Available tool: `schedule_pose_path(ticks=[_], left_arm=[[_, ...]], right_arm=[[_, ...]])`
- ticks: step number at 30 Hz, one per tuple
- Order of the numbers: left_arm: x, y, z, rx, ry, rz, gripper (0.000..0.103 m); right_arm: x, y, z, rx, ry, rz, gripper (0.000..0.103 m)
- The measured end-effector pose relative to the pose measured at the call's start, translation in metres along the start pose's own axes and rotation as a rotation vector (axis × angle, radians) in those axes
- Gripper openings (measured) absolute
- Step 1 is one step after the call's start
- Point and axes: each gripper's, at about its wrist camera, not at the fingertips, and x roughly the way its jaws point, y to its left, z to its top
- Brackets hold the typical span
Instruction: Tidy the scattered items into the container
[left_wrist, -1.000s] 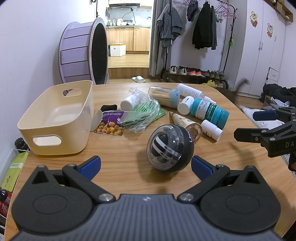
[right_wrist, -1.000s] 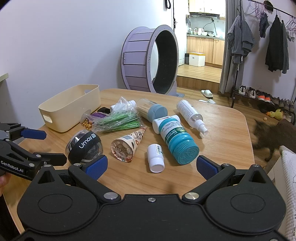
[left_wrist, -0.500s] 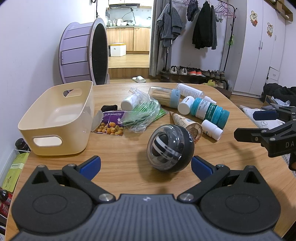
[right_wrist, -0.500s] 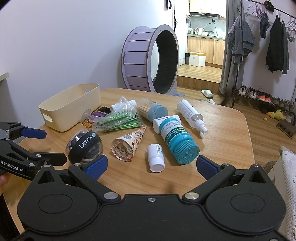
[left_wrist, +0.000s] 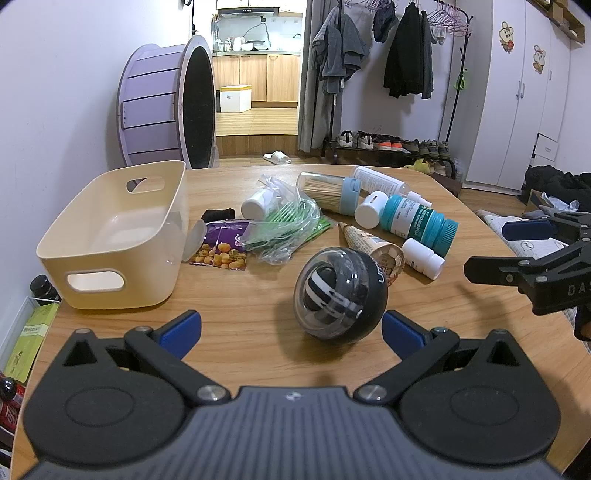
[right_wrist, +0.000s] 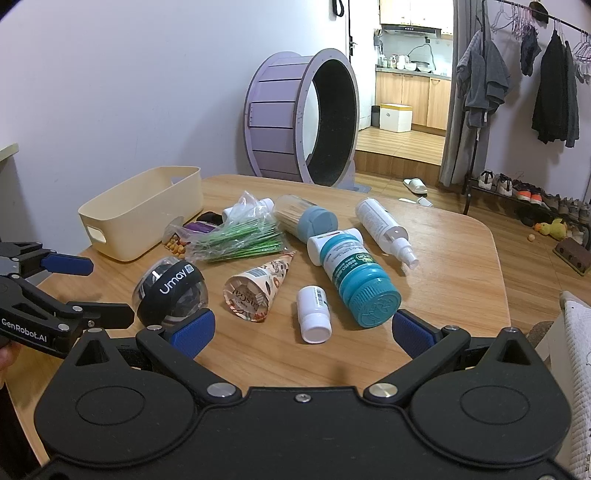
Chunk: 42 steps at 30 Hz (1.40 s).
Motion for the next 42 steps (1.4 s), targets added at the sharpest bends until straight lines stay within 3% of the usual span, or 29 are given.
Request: schedule_pose_path(ticks=[10,19,28,38,42], left_arm=[[-0.008,0.023,-0.006,-0.011,-0.027,0.007,0.103],[-0.018,0.035,-0.01,0.033,-0.076,-0.006,0.103],[-0.02,0.047,-0.009,0.007,-0.091,0.012,0.103],[-0.015,0.053,-0.01,-0.006,-0.078,0.016,0.103],[-0.012,0.051,-0.01,-0.008,-0.071,0.003,0.103]], right_arm=[[0.005,0.008,-0.001,-0.014,-0.016,0.053,0.103],[0.015,0.049,0.001,-0.182,-0.045,0.172,0.103],[0.033,0.085,0.015,-0.349,-0.062,0.197,0.103],[0.058,0.112,0.012,-0.495,0.006,0.209,0.071],[0.053,0.105,0.007,-0.476,0.011,0.22,0.07]])
